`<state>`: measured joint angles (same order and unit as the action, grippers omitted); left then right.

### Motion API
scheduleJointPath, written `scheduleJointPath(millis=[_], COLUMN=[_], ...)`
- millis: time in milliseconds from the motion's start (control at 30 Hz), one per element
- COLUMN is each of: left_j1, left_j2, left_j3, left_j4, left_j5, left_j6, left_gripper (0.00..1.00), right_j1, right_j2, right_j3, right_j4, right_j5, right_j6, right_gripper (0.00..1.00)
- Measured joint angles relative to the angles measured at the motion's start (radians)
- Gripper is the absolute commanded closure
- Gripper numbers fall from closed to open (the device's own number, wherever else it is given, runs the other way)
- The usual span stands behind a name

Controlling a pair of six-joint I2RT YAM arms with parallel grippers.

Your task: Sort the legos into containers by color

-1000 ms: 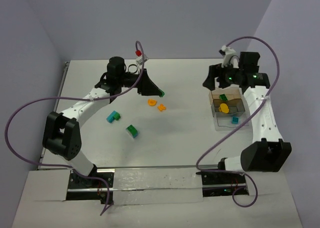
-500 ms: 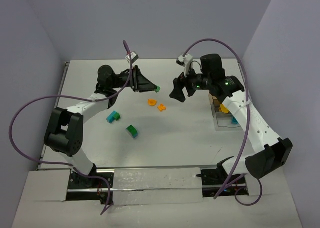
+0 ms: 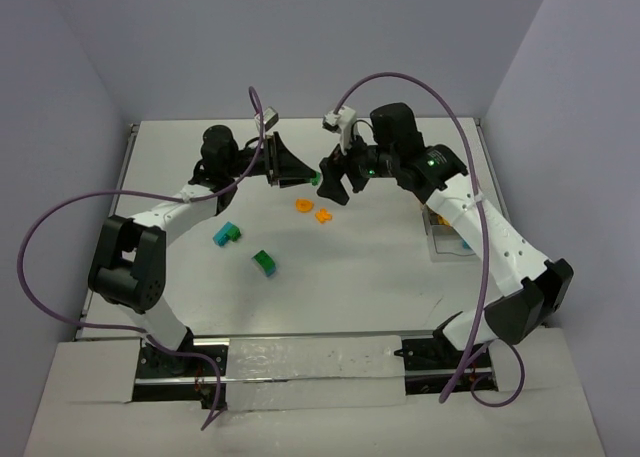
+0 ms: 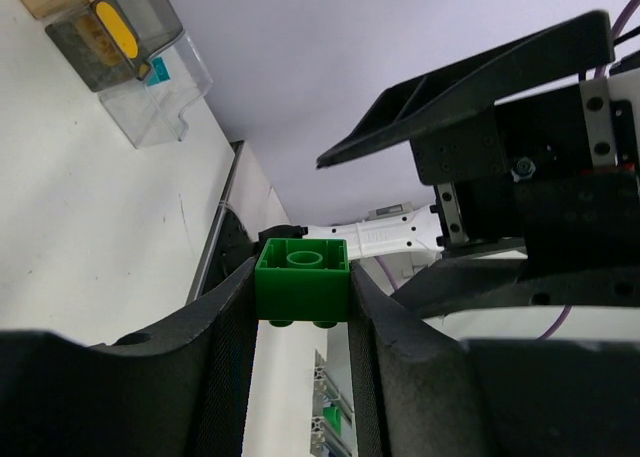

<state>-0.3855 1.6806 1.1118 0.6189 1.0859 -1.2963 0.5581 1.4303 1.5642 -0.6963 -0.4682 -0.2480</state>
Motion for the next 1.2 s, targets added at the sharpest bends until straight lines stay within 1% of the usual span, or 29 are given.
scheduleJointPath(millis=[100,200,467,500,567,700,833,1000,1067,1200], left_j1=[0.000,-0.003,-0.012,-0.013,-0.013,-0.013,-0.013,-0.013,-0.013,-0.013], left_j2=[0.000,0.000,0.000,0.000,0.000,0.000,0.002,0.005,0.005,0.005], left_j3=[-0.001,-0.008,-0.011,-0.011,-0.012,-0.012,-0.012,-0.012,-0.012,-0.012], left_j4=[-0.002,-0.002,-0.002,-0.002,-0.002,-0.002,0.000,0.003,0.008,0.029], left_j5=[-0.001,-0.001,-0.002,-0.002,-0.009,-0.010,-0.009,-0.008,-0.008,-0.007], left_j6=[0.000,0.000,-0.001,-0.001,-0.001,-0.001,-0.006,-0.012,-0.017,-0.033], left_gripper=[1.00,1.00,1.00,1.00,1.00,1.00,1.00,1.00,1.00,1.00], right_j1=[0.017,0.022,0.038,0.039,0.043,0.049,0.055,0.058,0.061,0.067], right_j2=[0.019,0.040,0.071,0.073,0.078,0.081,0.086,0.088,0.089,0.104], right_j3=[0.001,0.008,0.044,0.048,0.054,0.055,0.059,0.059,0.059,0.059], right_j4=[0.000,0.000,0.002,0.002,0.004,0.004,0.003,0.004,0.003,-0.001], right_j5=[0.017,0.036,0.083,0.087,0.090,0.096,0.102,0.105,0.105,0.101], right_j6=[0.007,0.018,0.029,0.029,0.029,0.025,0.020,0.015,0.014,0.011], right_gripper=[0.16,0.21,0.44,0.47,0.48,0.47,0.43,0.44,0.41,0.37])
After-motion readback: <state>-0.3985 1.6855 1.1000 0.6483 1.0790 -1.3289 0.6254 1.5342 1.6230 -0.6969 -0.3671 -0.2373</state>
